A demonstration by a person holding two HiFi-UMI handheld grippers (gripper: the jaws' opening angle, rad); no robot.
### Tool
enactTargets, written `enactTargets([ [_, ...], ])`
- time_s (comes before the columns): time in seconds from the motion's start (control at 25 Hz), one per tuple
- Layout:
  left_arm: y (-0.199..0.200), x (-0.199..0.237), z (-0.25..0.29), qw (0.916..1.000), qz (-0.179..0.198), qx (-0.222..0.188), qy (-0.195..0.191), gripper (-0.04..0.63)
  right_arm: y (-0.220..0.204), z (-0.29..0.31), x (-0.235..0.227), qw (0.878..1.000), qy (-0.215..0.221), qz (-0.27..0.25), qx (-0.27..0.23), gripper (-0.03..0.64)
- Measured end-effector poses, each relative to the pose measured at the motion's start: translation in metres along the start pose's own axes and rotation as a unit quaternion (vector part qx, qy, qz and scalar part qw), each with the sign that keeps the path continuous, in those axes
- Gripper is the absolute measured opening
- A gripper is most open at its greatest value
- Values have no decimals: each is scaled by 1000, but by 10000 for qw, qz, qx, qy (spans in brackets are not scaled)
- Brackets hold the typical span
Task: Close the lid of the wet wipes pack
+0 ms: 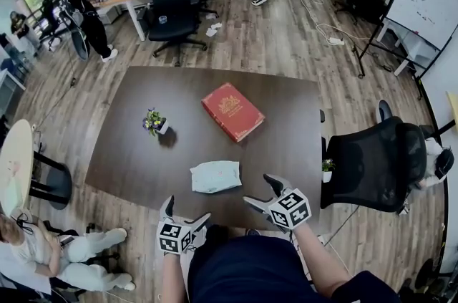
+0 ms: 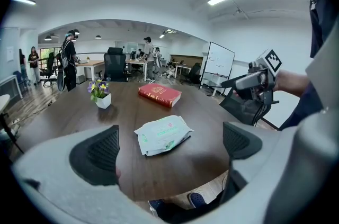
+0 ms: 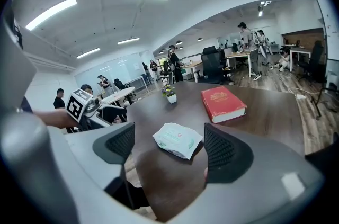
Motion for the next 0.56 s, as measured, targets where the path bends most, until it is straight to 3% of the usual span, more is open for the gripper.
enactTargets([
  [0.56, -8, 3, -5, 9996, -286, -24, 56, 600, -2, 3, 5, 9997, 158, 161, -5, 422],
])
Point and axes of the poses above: the fingertips, and each gripper's own axes: z forward along the fingers, x to its left, y out of its top, the point moved 6 cm from there along -z, backward along the fingers, and after that the axes turned 10 degrees about -x, right-handed, at the moved point
